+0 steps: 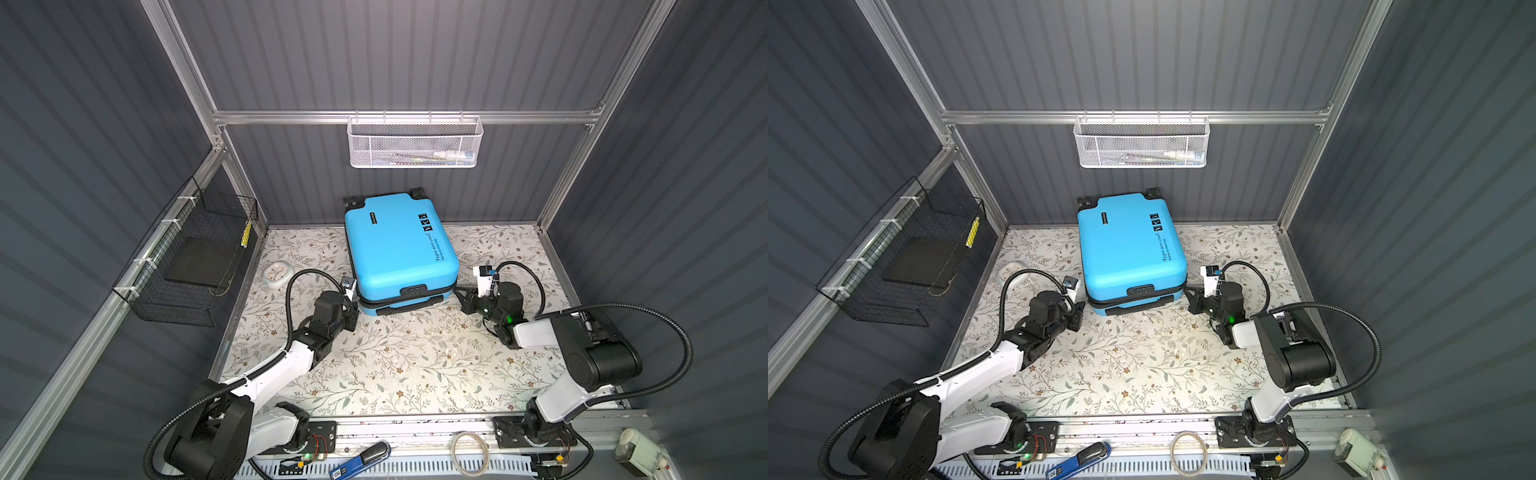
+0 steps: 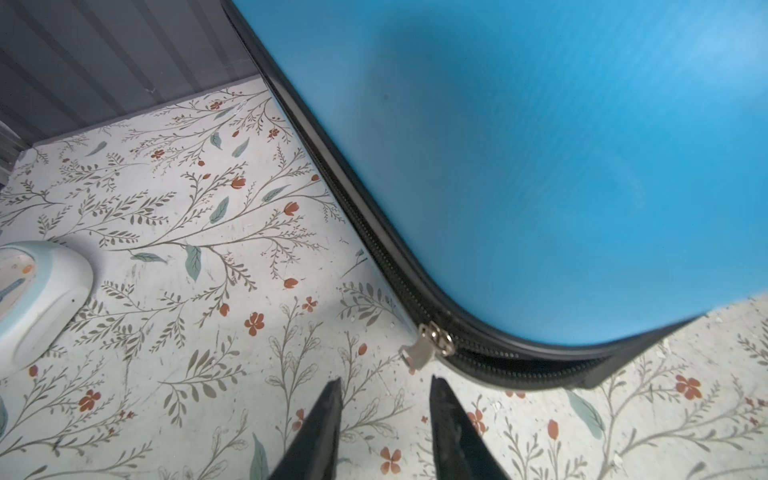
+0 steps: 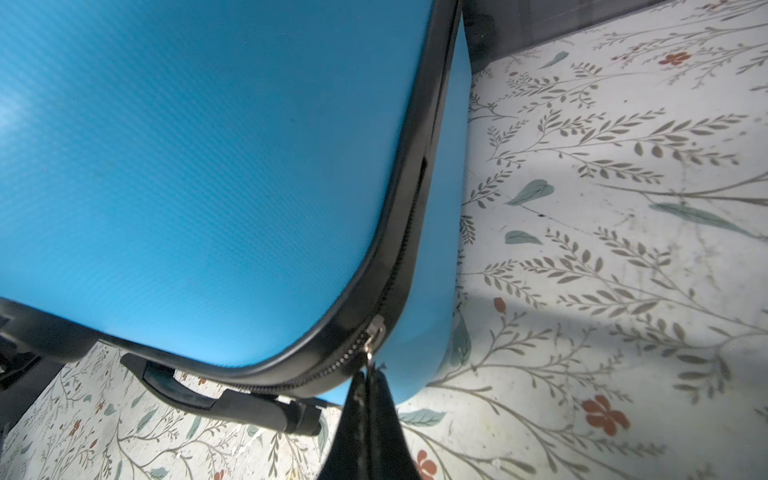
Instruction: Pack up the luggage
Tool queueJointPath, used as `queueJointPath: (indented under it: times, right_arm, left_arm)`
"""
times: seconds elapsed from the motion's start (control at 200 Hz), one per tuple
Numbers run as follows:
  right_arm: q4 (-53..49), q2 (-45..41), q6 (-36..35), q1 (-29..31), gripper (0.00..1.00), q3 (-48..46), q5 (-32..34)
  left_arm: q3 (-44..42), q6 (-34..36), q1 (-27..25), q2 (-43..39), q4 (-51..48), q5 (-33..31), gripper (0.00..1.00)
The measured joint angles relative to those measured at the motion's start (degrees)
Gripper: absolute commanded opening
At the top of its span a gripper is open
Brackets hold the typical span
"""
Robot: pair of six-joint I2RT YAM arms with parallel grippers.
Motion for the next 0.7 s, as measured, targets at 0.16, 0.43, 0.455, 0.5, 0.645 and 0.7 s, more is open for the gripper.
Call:
queueJointPath:
  times: [0.16, 0.43, 0.455, 0.5, 0.645, 0.7]
  right_arm:
    - [0.0, 0.0, 0.0, 0.0, 0.0, 0.0, 0.0]
    - [0.0, 0.0, 0.0, 0.0, 0.0, 0.0, 0.0]
    - [0.0, 0.0, 0.0, 0.0, 0.0, 0.0, 0.0]
    - [0.0, 0.0, 0.0, 0.0, 0.0, 0.0, 0.0]
    - [0.0, 0.0, 0.0, 0.0, 0.0, 0.0, 0.2]
    - [0.0, 0.0, 0.0, 0.0, 0.0, 0.0, 0.3]
  left_arm:
    - [0.5, -0.2, 0.0, 0.7, -1.7, 1.0, 0.39]
    - [2.1, -0.2, 0.0, 3.9, -2.4, 1.9, 0.4]
    - [2.1, -0.2, 0.0, 4.0, -2.3, 1.9, 0.4]
    - [2.1, -0.2, 0.0, 4.4, -1.8, 1.9, 0.4]
    - [2.1, 0.0, 0.0, 5.9, 0.3, 0.6, 0.39]
    - [2.1, 0.2, 0.0, 6.5, 1.3, 0.0, 0.39]
